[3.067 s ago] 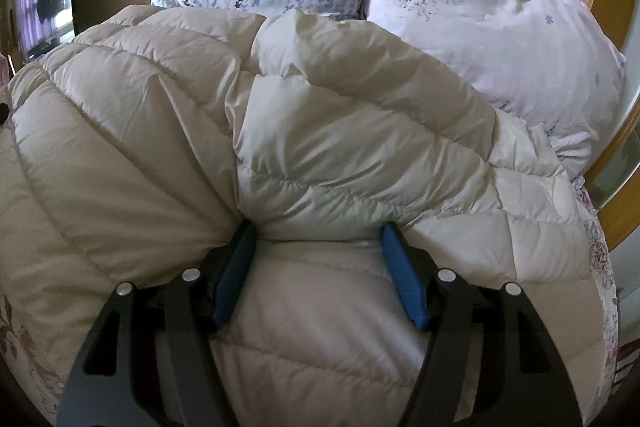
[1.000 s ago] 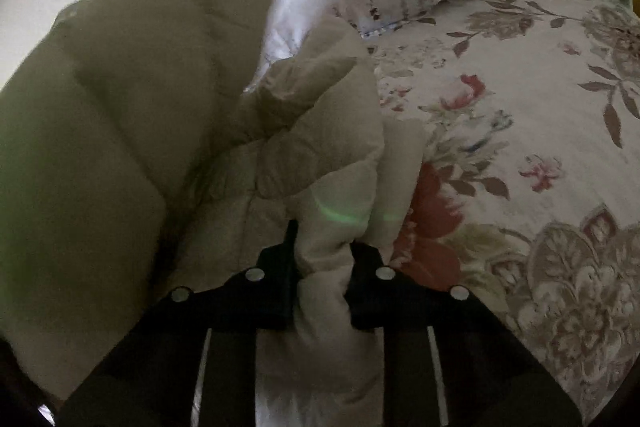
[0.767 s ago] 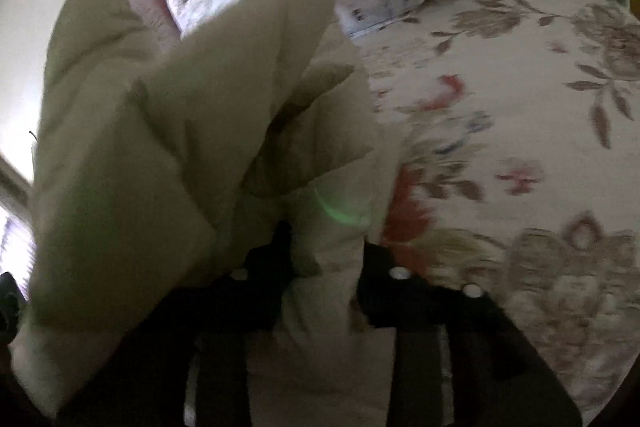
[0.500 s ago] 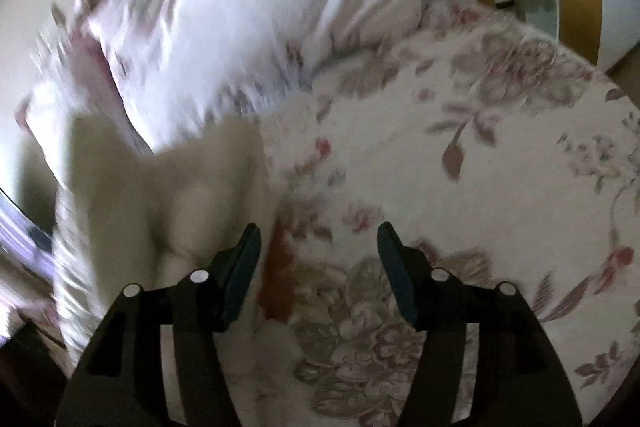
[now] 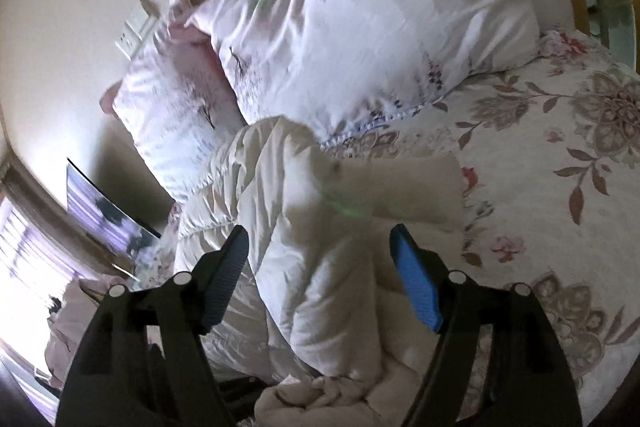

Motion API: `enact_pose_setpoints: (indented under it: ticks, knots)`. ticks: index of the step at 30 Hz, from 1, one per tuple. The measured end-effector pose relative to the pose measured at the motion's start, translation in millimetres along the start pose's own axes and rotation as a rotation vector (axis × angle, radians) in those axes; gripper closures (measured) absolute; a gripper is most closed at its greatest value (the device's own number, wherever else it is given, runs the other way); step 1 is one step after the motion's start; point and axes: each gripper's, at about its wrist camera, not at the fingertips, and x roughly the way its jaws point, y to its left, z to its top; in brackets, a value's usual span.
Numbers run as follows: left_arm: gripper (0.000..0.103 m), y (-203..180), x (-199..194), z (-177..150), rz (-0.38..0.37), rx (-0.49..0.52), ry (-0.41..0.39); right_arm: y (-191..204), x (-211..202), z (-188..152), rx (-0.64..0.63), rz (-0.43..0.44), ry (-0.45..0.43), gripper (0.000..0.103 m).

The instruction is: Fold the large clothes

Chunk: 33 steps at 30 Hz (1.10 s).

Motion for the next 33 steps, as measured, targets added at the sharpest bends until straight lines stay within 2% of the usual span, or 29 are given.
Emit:
enact_pose_setpoints:
  ticks: [1,2,3,5,8,13,17,19,22,27,33]
  knots:
    - [0.066,-1.0,0.2,0.2,0.004,0.002,0.002,1.8,2.7,-0.9,-0.009,-0.013,0.009,0.041]
    - [0.066,-2.2,0.1,0.3,0.008,0.005,0.003,2.0,5.7,-3.5,-0.015,-0.020,0.017,0.061]
    - [0.066,-4.7,0.5,0.7,0.013,0.009,0.002,3.5,10.3,-3.7,-0.030,-0.041,0.025,0.073]
    - [0.066,-12.5,0.7,2.7,0.018,0.019,0.001,3.1,12.2,-6.1,-0.054,-0.084,0.005,0.085]
    - [0.063,-21.9,-5.8,1.2,0.016,0.043,-0.005,-3.4,21.9,-6.8,-0.092,-0.163,-0.015,0.087]
    - [0.052,-35.3,-43.4,1.3,-0.048,0.076,-0.022,-30.0,46.8,-11.8,-0.032,-0.166,0.032,0.087]
    - [0.040,-34.0,-88.0,11.2,-0.044,0.083,-0.102,-33.9,49.6,-13.0,-0.030,-0.160,0.035,0.086]
    - [0.031,-26.1,-109.5,22.8,0.001,0.078,-0.168,-35.7,50.7,-12.9,-0.027,-0.158,0.040,0.085]
    - [0.031,-3.8,-124.6,34.9,0.098,0.057,-0.226,-36.4,50.7,-12.9,-0.021,-0.158,0.041,0.084]
    - [0.031,40.3,-122.2,49.6,0.262,-0.033,-0.203,-36.0,49.0,-14.6,-0.018,-0.163,0.029,0.085]
    - [0.031,68.5,-107.1,39.3,0.303,-0.070,-0.138,-39.4,46.2,-16.0,-0.015,-0.198,-0.011,0.086]
